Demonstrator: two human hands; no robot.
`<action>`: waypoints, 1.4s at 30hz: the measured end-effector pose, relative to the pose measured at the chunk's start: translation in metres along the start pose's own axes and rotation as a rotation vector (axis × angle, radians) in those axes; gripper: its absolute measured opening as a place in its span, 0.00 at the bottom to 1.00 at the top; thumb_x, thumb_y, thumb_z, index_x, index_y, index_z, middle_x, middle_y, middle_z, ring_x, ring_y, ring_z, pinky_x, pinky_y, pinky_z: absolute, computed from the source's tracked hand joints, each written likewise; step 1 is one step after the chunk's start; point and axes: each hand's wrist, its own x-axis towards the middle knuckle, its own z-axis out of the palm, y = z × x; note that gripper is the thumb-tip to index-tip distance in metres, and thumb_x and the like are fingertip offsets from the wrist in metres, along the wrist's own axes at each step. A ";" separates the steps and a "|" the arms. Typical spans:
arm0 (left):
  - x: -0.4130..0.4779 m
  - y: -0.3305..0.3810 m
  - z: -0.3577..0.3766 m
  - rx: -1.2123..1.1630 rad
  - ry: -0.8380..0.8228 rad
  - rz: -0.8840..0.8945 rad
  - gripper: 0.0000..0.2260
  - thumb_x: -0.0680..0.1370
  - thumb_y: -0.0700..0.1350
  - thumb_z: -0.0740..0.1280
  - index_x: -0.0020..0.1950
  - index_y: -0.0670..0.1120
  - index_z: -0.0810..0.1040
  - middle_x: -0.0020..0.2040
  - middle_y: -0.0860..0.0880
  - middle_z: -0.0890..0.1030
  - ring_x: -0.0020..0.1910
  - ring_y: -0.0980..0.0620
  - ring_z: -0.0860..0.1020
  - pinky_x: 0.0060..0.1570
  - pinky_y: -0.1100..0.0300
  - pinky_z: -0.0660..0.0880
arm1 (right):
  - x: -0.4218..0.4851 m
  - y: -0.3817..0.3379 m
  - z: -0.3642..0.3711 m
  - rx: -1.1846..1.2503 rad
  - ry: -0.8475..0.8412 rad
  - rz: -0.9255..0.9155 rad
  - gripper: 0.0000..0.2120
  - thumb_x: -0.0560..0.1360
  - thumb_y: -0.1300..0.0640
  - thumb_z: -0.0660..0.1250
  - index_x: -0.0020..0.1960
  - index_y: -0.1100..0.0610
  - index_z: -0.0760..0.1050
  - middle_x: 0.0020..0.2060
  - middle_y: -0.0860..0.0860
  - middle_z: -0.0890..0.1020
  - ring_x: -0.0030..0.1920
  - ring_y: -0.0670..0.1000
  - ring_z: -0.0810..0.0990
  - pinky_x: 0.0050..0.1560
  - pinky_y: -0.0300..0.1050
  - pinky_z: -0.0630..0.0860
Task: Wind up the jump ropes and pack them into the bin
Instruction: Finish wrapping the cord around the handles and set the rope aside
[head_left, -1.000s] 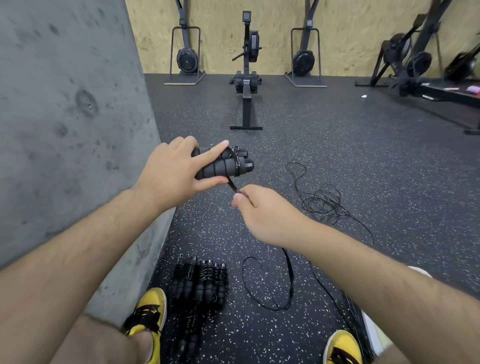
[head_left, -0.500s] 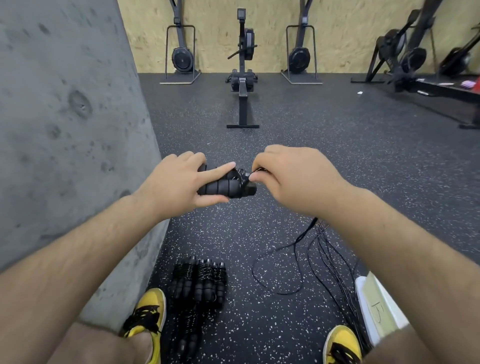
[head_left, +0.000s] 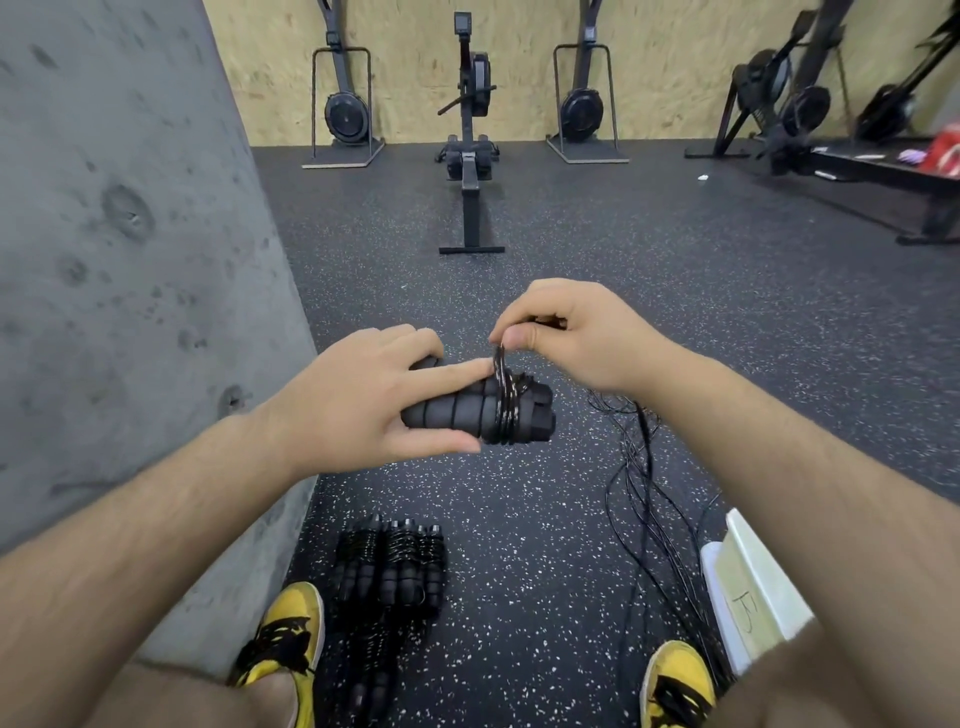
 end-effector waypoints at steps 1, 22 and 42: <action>0.001 0.004 -0.002 -0.043 0.006 -0.028 0.31 0.79 0.69 0.61 0.72 0.49 0.77 0.49 0.47 0.78 0.43 0.46 0.77 0.43 0.49 0.76 | 0.000 0.000 0.001 0.038 0.014 0.009 0.04 0.77 0.56 0.71 0.49 0.52 0.85 0.41 0.45 0.81 0.45 0.45 0.78 0.49 0.38 0.72; 0.002 -0.013 -0.017 0.044 0.136 -0.246 0.30 0.78 0.65 0.61 0.79 0.59 0.65 0.49 0.48 0.74 0.45 0.47 0.75 0.42 0.51 0.75 | -0.013 -0.023 0.058 0.433 -0.154 0.444 0.13 0.84 0.57 0.55 0.44 0.55 0.73 0.31 0.48 0.76 0.27 0.44 0.69 0.31 0.41 0.68; -0.006 -0.041 0.010 0.319 -0.025 -0.212 0.29 0.79 0.67 0.56 0.78 0.56 0.67 0.44 0.44 0.73 0.38 0.42 0.73 0.32 0.51 0.74 | -0.028 -0.089 0.012 -0.461 -0.370 0.126 0.13 0.84 0.50 0.54 0.44 0.53 0.70 0.36 0.48 0.74 0.34 0.47 0.71 0.31 0.42 0.61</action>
